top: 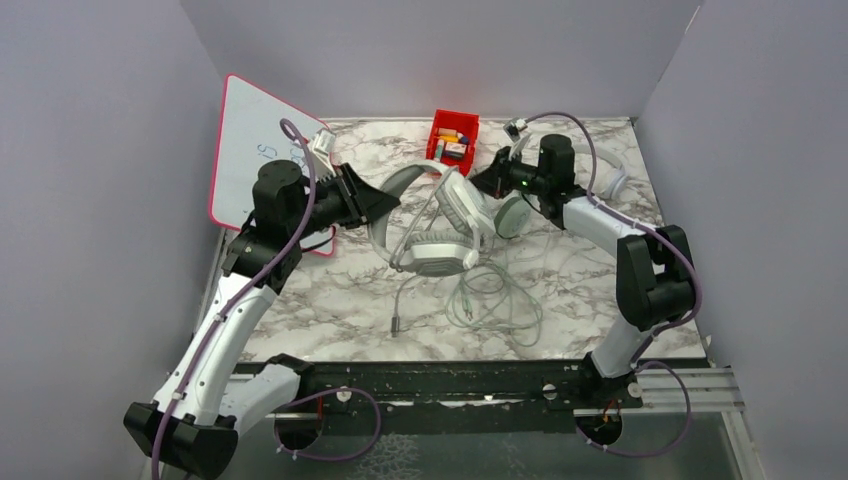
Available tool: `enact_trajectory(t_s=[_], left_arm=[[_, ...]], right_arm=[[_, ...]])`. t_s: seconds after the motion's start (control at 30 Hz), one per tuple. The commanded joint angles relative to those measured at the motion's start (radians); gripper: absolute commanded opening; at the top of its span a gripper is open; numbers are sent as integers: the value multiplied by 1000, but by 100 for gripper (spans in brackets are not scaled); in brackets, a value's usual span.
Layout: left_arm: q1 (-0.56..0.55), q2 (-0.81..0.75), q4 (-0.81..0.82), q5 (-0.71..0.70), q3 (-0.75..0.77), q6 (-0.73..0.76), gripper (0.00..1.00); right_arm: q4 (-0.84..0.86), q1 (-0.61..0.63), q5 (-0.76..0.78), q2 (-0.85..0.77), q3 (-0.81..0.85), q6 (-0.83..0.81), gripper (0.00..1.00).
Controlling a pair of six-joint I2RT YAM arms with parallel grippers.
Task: Wrap the headphones
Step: Wrap the headphones cable around the headphones.
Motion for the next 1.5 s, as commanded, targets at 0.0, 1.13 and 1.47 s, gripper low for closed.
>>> enact_trajectory(t_s=[0.0, 1.13, 1.47], left_arm=[[-7, -59, -84, 87, -86, 140, 0], [-42, 252, -142, -780, 37, 591, 0], [-45, 314, 16, -970, 117, 593, 0]], right_arm=[[-108, -28, 23, 7, 61, -48, 0], [-781, 106, -22, -122, 568, -189, 0], [-907, 186, -58, -144, 657, -108, 0]])
